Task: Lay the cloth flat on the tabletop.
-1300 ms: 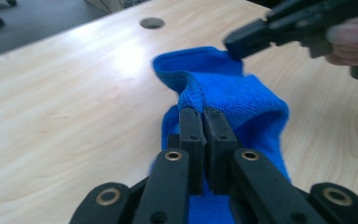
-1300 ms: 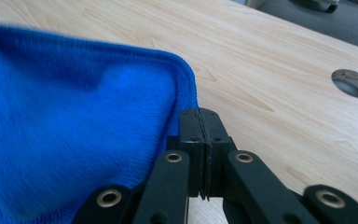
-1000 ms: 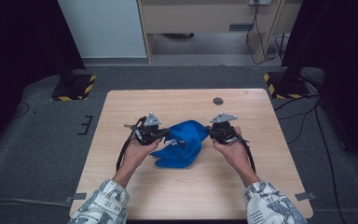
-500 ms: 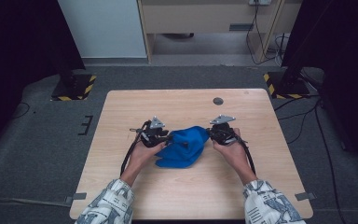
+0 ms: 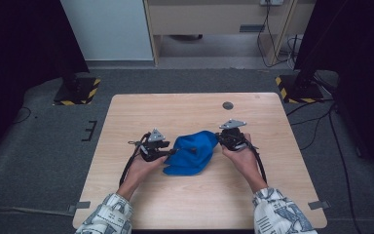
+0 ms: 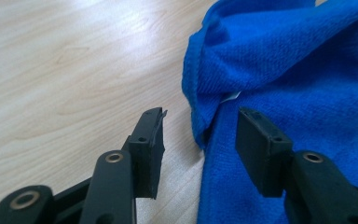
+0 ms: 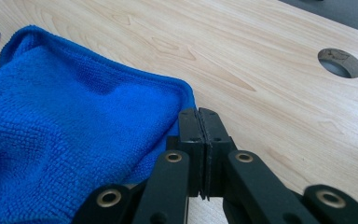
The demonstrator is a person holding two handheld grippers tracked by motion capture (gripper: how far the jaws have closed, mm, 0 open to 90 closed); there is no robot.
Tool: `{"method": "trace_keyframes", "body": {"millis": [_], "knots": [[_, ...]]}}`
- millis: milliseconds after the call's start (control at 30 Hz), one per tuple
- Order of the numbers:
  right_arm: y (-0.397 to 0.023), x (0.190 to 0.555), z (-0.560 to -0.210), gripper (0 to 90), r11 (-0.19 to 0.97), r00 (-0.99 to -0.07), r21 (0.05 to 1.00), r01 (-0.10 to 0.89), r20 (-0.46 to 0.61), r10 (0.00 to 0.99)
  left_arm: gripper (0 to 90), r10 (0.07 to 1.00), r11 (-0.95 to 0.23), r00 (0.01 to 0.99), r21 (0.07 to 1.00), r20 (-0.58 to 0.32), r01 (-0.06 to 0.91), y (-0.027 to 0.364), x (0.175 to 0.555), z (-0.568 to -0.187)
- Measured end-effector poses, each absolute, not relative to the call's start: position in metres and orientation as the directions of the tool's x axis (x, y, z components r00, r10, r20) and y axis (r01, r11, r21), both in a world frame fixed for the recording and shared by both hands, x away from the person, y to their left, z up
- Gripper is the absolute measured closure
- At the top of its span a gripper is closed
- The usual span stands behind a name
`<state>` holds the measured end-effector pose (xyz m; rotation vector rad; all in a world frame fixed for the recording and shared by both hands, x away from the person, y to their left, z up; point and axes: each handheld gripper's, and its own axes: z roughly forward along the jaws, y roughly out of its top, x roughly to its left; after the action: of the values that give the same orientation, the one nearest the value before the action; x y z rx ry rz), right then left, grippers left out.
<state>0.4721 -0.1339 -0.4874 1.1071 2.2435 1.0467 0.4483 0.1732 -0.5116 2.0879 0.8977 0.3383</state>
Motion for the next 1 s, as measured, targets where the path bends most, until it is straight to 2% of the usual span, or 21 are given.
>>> {"method": "trace_keyframes", "body": {"millis": [167, 767, 1000], "knots": [[-0.134, 0.472, -0.487, 89.3, 0.394, -0.594, 0.782, 0.483, -0.038, 0.804, 58.2, 0.701, -0.433, 0.712, 0.764, -0.049, 0.479, 0.173, 0.452, -0.52], [-0.13, 0.471, -0.488, 89.3, 0.38, -0.601, 0.795, 0.473, -0.024, 0.799, 69.4, 0.706, -0.422, 0.706, 0.765, -0.06, 0.487, 0.16, 0.461, -0.53], [-0.131, 0.47, -0.487, 89.3, 0.377, -0.603, 0.8, 0.466, -0.024, 0.797, 87.2, 0.716, -0.401, 0.692, 0.756, -0.094, 0.517, 0.158, 0.466, -0.534]]}}
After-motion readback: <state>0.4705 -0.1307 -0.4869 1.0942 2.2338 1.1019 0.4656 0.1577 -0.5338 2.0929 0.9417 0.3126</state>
